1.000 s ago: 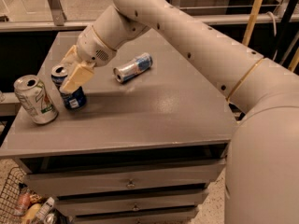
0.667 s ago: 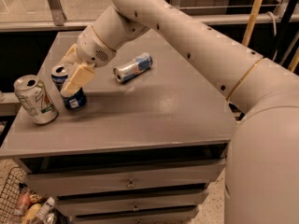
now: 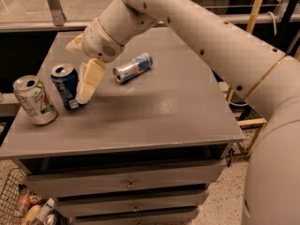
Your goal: Move pepsi can near 7up can
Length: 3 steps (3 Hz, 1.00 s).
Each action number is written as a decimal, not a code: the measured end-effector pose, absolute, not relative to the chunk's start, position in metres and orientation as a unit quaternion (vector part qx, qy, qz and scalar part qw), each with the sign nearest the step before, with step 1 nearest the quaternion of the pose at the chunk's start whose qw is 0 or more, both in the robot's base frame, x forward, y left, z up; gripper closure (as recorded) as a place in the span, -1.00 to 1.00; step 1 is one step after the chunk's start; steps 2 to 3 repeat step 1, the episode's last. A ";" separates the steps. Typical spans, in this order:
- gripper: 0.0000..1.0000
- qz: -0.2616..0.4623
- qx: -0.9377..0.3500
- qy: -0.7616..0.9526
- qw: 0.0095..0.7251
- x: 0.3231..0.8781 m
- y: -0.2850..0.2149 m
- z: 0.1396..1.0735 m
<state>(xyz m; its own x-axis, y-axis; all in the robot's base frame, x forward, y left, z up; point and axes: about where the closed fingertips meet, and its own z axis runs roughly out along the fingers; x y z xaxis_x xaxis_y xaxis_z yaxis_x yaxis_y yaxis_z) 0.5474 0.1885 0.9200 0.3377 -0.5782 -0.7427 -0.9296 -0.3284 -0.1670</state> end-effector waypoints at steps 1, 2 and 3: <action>-1.00 0.268 -0.745 0.521 0.320 0.538 0.139 0.939; -1.00 0.268 -0.745 0.521 0.320 0.538 0.139 0.939; -1.00 0.268 -0.745 0.521 0.320 0.538 0.139 0.939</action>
Offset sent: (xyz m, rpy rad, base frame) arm 0.0000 0.0000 0.0000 0.0000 0.0000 0.0000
